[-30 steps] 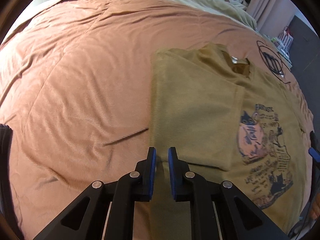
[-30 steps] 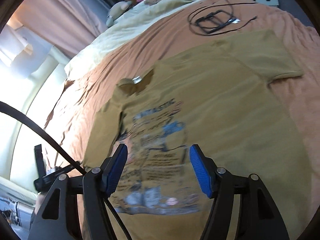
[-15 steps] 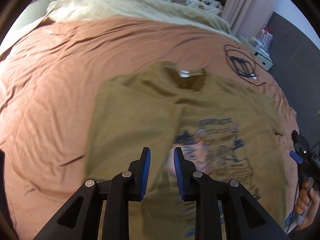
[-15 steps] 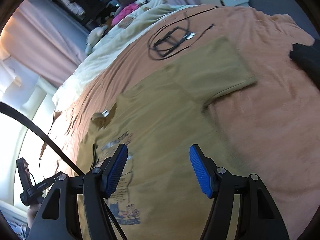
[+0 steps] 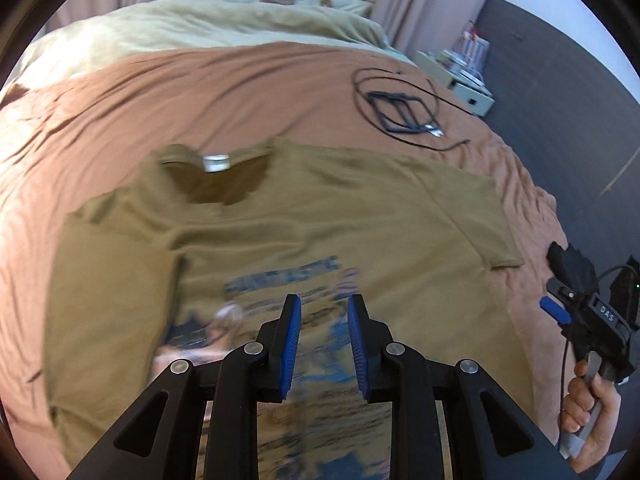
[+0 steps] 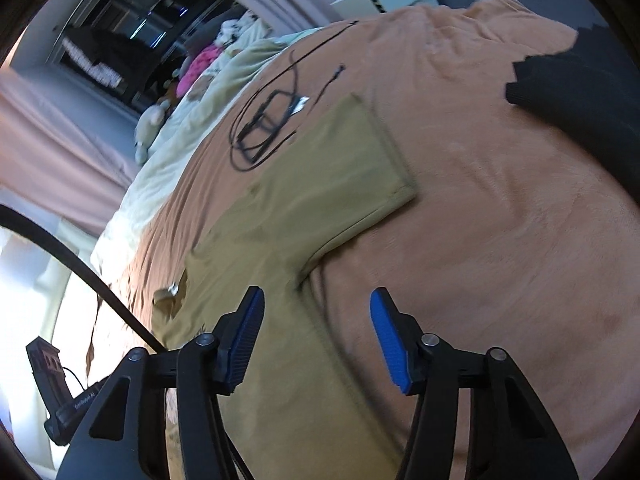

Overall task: Fold small clothes
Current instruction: 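Move the right gripper to the opposite side edge of the T-shirt, then grasp the opposite side edge with the right gripper and fold it inward while the left gripper holds the shirt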

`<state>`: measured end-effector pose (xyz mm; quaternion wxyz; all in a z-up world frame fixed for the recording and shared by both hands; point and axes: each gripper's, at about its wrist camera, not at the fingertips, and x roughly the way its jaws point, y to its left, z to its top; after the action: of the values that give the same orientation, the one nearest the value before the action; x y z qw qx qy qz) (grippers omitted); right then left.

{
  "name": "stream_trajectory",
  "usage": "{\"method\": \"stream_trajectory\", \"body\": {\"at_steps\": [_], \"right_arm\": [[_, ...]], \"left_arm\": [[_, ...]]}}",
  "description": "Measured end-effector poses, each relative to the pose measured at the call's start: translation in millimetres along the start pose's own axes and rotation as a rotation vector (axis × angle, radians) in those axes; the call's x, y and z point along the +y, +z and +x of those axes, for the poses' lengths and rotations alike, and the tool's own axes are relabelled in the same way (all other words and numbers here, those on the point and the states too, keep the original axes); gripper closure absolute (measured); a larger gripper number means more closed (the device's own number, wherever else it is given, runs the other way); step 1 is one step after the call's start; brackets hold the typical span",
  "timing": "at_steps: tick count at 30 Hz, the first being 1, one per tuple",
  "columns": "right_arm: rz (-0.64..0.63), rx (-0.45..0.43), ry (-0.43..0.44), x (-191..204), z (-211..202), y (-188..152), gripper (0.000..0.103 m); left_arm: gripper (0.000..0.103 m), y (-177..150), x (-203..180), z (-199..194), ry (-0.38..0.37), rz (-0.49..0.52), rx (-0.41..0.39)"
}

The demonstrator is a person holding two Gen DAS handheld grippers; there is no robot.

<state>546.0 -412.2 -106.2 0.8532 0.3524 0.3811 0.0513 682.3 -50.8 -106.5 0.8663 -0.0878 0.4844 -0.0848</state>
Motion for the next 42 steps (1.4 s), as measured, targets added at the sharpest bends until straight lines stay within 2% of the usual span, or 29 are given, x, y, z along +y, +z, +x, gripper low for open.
{"method": "stream_trajectory", "body": {"at_steps": [5,12,18,22,24,26,32,37,42], "right_arm": [[0.037,-0.019,0.014,-9.0,1.5,0.2,0.058],[0.099,-0.035,0.005,-18.5,20.9,8.2,0.061],[0.186,-0.021,-0.005,-25.3,47.3,18.3,0.069],[0.219,-0.034,-0.008,-27.1,57.3,25.4,0.081],[0.210,-0.043,-0.022,-25.7,60.6,28.6,0.088],[0.199,-0.045,-0.046,-22.8,61.5,29.3,0.100],[0.146,-0.074,-0.026,-4.3,49.6,27.4,0.101],[0.095,-0.081,0.026,13.0,39.5,27.6,0.101],[0.051,-0.063,0.084,21.0,30.7,25.9,0.101]], "left_arm": [[0.077,5.7,-30.8,22.0,-0.074,-0.002,0.005],[0.077,12.7,-62.6,53.6,-0.108,0.024,0.021],[0.077,16.0,-88.8,81.1,-0.136,0.054,0.041],[0.079,17.0,-104.2,99.5,-0.147,0.075,0.057],[0.083,18.3,-111.4,108.0,-0.149,0.090,0.064],[0.086,20.0,-117.6,115.5,-0.157,0.104,0.070],[0.097,26.1,-137.1,134.5,-0.203,0.122,0.087],[0.097,26.8,-153.8,142.5,-0.256,0.123,0.103],[0.098,23.4,-160.5,148.5,-0.272,0.113,0.130]]}}
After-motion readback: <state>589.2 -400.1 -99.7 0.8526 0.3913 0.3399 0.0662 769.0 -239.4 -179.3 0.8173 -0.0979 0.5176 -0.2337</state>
